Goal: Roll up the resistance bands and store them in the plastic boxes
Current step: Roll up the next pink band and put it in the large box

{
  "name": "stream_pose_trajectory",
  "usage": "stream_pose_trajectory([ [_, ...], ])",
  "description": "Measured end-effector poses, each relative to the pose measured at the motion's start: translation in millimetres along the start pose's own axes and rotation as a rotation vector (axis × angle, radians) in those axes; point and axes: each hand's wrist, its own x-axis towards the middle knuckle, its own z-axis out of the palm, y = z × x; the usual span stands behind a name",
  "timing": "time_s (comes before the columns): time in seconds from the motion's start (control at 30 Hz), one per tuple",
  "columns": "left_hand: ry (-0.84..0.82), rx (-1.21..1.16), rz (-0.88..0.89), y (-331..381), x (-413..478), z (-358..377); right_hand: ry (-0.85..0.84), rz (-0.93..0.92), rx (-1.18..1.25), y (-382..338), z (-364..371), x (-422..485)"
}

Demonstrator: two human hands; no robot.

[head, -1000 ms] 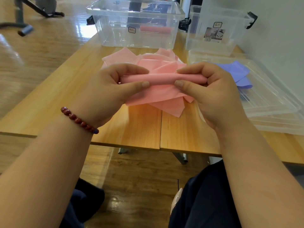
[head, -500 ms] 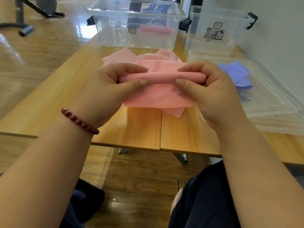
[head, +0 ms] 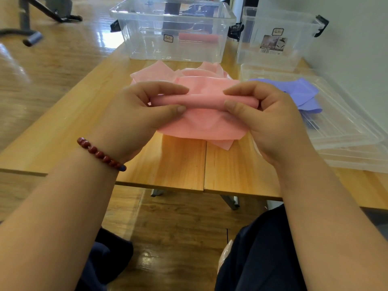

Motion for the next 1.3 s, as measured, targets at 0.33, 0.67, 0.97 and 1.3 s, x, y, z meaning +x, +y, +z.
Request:
stream_pose_trajectory([
  [0.33,-0.039,-0.079,-0.046,4.5,-2.0,2.2,0.003,-0.069,0.010,0.0,0.1,-0.2],
  [0.67,-0.011,-0.056,0.003,0.3,-0.7,0.0,-0.008,0.028,0.007,3.1,0.8,0.0],
  [0.97,-0.006,-0.086,-0.015,2.5,-1.1,-0.9,-0.005,-0.045,0.031,0.7,-0.1,0.9],
  [1.3,-0.027,-0.011,0.028,2.1,-1.6,0.4,-0.005,-0.002,-0.001,-1.1,0.8,-0.2],
])
